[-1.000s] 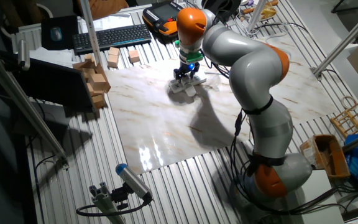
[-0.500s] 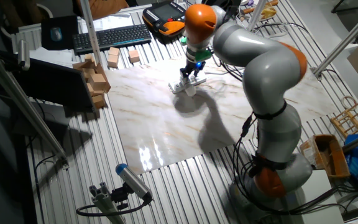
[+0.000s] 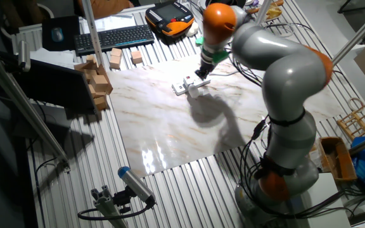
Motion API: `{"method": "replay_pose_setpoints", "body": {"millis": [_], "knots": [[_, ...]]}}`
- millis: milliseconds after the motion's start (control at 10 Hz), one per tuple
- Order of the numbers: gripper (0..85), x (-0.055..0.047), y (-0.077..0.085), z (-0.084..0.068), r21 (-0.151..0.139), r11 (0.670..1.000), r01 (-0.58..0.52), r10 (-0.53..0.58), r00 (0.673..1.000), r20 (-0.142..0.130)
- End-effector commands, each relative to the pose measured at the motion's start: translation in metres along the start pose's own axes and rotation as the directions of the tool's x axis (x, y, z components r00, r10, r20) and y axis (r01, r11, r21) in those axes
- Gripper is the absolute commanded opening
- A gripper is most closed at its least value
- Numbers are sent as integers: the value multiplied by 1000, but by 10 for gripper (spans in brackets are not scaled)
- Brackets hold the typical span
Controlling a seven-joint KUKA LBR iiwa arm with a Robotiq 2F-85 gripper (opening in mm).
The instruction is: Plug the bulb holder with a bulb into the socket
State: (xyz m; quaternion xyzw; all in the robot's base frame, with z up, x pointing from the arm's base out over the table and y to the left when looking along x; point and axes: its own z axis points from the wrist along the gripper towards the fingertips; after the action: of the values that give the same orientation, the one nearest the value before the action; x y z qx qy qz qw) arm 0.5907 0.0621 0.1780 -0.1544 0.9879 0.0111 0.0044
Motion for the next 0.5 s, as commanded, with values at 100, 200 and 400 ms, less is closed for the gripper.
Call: {"method": "replay_pose_setpoints", "body": {"millis": [100, 200, 400], "knots": [[0, 4, -2, -1, -17, 1000, -1, 1, 1000, -3], [0, 2, -1, 0, -26, 1000, -7, 7, 1000, -12], [0, -1, 2, 2, -28, 999, -20, 19, 1000, -10]]}}
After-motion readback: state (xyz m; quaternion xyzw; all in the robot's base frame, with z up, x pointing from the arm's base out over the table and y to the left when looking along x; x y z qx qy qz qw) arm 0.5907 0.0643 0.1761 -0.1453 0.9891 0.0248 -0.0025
